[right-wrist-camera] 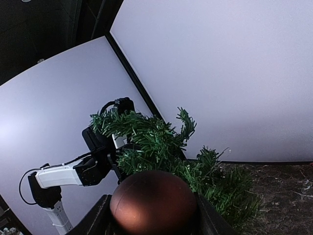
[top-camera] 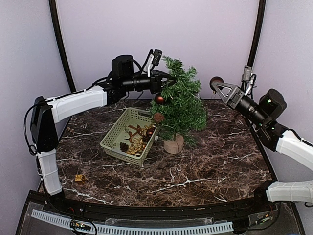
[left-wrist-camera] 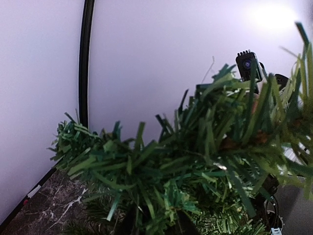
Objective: Decorate the small christmas tree
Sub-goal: Adjust the Christmas tree at the center of the board.
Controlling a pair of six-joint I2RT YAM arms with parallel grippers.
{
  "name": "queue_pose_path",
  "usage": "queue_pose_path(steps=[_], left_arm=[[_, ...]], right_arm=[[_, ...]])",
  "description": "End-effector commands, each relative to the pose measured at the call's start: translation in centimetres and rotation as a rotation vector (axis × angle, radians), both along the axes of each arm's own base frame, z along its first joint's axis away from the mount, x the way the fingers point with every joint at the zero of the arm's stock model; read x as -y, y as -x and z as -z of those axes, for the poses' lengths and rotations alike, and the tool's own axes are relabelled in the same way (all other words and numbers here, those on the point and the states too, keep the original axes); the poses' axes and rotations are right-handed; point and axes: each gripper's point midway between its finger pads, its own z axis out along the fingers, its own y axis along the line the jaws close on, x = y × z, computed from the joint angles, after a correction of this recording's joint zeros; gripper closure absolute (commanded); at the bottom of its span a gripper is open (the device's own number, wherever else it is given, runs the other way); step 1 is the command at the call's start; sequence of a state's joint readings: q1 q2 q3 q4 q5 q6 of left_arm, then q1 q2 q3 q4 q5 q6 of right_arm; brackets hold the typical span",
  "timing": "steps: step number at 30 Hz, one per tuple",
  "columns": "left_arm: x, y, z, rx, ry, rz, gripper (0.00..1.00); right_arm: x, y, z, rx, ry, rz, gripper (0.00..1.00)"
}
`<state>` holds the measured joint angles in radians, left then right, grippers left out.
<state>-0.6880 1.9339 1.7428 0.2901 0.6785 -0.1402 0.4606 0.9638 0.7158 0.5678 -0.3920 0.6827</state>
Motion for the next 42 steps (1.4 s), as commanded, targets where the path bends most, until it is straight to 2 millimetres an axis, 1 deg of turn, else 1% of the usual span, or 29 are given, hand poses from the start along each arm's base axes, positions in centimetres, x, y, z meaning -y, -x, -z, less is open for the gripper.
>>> queue_pose_path(steps=[1,4,6,8,9,11,13,16,17,18,19,20,22,24,26,27,28,30,33,34,35,36,37,38,42], left_arm=[[-0.3,0.0,-1.2,0.068,0.012,0.036,0.79],[-0.8,-0.5,-1.4,0.071,0.019,0.035,0.77],[-1.1,-0.7,-1.5,0.071,0.019,0.029,0.73],[-1.3,-0.5,-1.8,0.075,0.020,0.020,0.65],[-1.6,-0.4,-2.0,0.079,0.021,0.010,0.57],[-2.2,-0.2,-2.4,0.087,0.024,-0.016,0.46],[-2.9,0.2,-2.9,0.101,0.028,-0.045,0.42],[-4.1,0.5,-3.5,0.124,0.028,-0.097,0.35],[-4.7,0.8,-3.8,0.133,0.027,-0.124,0.32],[-5.1,0.9,-4.1,0.140,0.028,-0.138,0.31],[-5.8,1.2,-4.5,0.151,0.028,-0.164,0.28],[-6.1,1.3,-4.8,0.157,0.030,-0.177,0.25],[-7.4,1.9,-5.7,0.178,0.035,-0.223,0.22],[-8.2,2.3,-6.3,0.189,0.038,-0.250,0.19],[-8.8,2.9,-6.9,0.192,0.045,-0.258,0.18],[-8.9,3.1,-7.0,0.190,0.048,-0.256,0.18],[-9.1,3.6,-7.4,0.188,0.056,-0.254,0.18],[-9.4,4.4,-7.8,0.182,0.065,-0.257,0.18],[-9.2,5.4,-8.4,0.188,0.068,-0.266,0.18],[-8.7,5.7,-8.2,0.185,0.053,-0.268,0.18],[-8.6,5.6,-8.5,0.190,0.052,-0.280,0.17],[-7.9,6.0,-8.1,0.184,0.031,-0.272,0.17],[-7.6,5.8,-8.3,0.177,0.020,-0.283,0.16],[-7.0,6.1,-8.3,0.197,0.007,-0.278,0.16],[-5.4,5.8,-8.8,0.206,-0.016,-0.304,0.13]], right_arm=[[0.2,0.5,-1.3,0.037,-0.025,0.006,0.49],[0.2,0.6,-1.4,0.036,-0.025,0.007,0.49],[0.1,0.7,-1.4,0.035,-0.025,0.004,0.49],[0.1,0.8,-1.4,0.032,-0.022,0.004,0.49],[0.1,0.8,-1.4,0.031,-0.021,0.000,0.49],[0.0,0.9,-1.6,0.032,-0.019,-0.002,0.49],[-0.1,0.7,-1.8,0.029,-0.009,-0.002,0.49],[-0.3,0.7,-2.8,0.046,-0.003,-0.005,0.49],[-0.4,0.6,-3.3,0.050,-0.002,-0.005,0.49],[-0.6,0.2,-3.2,0.041,0.007,-0.007,0.49],[-0.8,0.0,-3.9,0.048,0.012,-0.008,0.49],[-1.0,-0.3,-4.0,0.042,0.021,-0.012,0.49],[-1.6,-0.7,-4.5,0.040,0.036,-0.025,0.49],[-2.2,-1.1,-5.1,0.047,0.048,-0.040,0.49],[-3.0,-1.4,-5.7,0.056,0.065,-0.070,0.49],[-3.5,-1.8,-5.7,0.051,0.077,-0.088,0.49],[-3.9,-1.8,-6.3,0.063,0.084,-0.104,0.49],[-4.6,-2.0,-6.7,0.073,0.098,-0.127,0.49],[-5.4,-2.4,-7.0,0.086,0.113,-0.148,0.49],[-5.6,-2.5,-7.1,0.092,0.117,-0.153,0.49],[-5.7,-2.7,-7.2,0.095,0.119,-0.157,0.49],[-5.9,-2.8,-7.4,0.097,0.119,-0.158,0.49],[-6.0,-3.0,-7.5,0.101,0.121,-0.158,0.49],[-6.1,-3.1,-7.6,0.105,0.123,-0.160,0.48],[-6.5,-3.6,-8.1,0.122,0.129,-0.166,0.48]])
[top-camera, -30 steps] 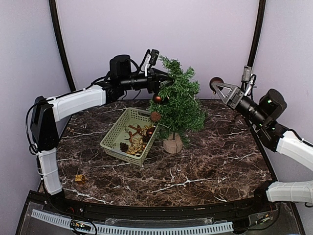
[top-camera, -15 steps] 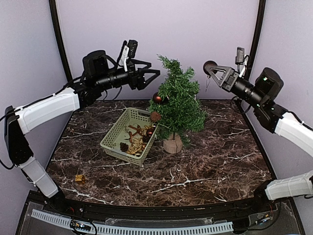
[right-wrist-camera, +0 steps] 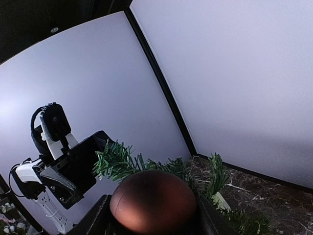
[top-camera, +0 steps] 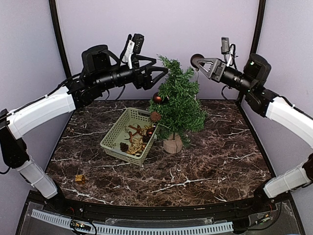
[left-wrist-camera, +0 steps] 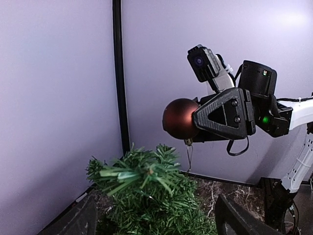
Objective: Decorate the small christmas tree
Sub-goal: Adjust the Christmas tree at the center of the board.
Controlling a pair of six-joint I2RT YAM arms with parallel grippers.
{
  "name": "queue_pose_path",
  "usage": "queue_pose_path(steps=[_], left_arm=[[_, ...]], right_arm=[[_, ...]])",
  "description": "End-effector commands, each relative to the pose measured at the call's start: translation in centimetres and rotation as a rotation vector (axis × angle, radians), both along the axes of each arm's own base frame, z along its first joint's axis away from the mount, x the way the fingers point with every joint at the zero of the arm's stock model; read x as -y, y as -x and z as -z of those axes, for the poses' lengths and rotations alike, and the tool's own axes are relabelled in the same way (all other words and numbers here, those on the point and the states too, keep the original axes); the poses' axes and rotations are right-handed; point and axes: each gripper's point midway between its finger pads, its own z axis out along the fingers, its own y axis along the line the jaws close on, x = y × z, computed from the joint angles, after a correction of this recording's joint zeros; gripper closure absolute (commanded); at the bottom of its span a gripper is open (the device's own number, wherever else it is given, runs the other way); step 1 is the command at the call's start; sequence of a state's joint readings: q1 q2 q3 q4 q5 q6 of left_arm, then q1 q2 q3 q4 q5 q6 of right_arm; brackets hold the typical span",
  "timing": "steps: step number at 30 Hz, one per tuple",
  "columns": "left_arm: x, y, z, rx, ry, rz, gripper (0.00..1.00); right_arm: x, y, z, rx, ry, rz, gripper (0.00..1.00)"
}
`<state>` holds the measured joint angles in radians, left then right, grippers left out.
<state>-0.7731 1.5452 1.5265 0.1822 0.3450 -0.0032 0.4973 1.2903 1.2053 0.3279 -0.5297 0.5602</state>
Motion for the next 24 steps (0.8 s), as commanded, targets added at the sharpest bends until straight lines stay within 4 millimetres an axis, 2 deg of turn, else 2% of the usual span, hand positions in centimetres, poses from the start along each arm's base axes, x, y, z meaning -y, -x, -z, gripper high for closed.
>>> queue_pose_path(steps=[1,15,19,24], left_arm=[[0.8,-0.8,-1.4,0.035,-0.021,-0.077,0.13],[1.5,-4.1,-1.6,0.053,-0.005,-0.218,0.10],[1.5,-4.3,-1.7,0.065,-0.002,-0.230,0.19],[1.5,-4.5,-1.6,0.072,-0.006,-0.237,0.23]], right_arm=[[-0.6,0.5,-2.3,0.076,-0.006,-0.029,0.48],[-1.7,-1.9,-2.3,0.086,0.017,-0.015,0.48],[-1.6,-2.5,-2.2,0.084,0.016,0.011,0.49],[-1.5,-2.4,-2.5,0.095,0.010,0.012,0.49]])
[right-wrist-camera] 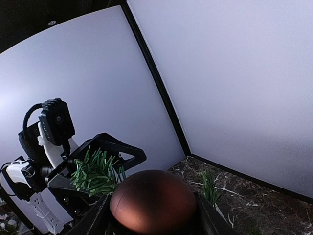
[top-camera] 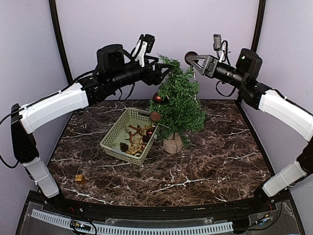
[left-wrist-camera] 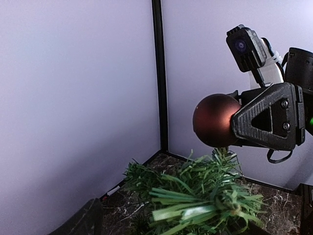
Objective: Decorate the small christmas tree
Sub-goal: Adjust the Christmas tree at the center of the board.
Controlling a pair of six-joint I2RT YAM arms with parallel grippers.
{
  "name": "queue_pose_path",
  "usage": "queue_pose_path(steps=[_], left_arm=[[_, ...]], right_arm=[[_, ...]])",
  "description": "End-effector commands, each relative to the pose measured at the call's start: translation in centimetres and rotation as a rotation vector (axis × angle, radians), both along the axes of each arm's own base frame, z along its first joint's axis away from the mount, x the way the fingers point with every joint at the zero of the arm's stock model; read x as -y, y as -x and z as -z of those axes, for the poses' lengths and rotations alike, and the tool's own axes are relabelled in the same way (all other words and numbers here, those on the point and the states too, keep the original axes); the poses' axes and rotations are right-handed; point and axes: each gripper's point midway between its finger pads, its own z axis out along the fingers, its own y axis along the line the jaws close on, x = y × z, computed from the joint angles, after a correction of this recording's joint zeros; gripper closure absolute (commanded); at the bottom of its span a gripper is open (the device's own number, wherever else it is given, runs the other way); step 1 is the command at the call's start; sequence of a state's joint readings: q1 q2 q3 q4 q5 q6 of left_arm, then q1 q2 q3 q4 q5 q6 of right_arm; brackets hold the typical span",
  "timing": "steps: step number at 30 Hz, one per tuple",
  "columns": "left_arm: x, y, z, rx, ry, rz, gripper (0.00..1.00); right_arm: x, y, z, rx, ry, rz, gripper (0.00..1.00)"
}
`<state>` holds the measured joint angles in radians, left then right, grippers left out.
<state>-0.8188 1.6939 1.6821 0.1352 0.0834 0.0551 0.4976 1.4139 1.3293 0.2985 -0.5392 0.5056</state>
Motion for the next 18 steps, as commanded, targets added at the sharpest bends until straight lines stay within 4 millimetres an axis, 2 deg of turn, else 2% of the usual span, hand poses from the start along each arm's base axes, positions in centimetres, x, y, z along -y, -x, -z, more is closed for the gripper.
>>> queue_pose_path(steps=[1,11,18], left_arm=[[-0.4,0.2,-2.6,0.064,0.038,-0.017,0.24],[-0.2,-0.3,-2.3,0.074,0.035,-0.028,0.34],[0.0,-0.4,-1.9,0.069,0.027,-0.028,0.36]], right_arm=[[0.2,0.3,-2.4,0.073,-0.032,0.013,0.49],[0.7,-0.3,-2.3,0.071,-0.035,0.051,0.49],[0.9,-0.8,-1.4,0.047,-0.042,0.061,0.49]])
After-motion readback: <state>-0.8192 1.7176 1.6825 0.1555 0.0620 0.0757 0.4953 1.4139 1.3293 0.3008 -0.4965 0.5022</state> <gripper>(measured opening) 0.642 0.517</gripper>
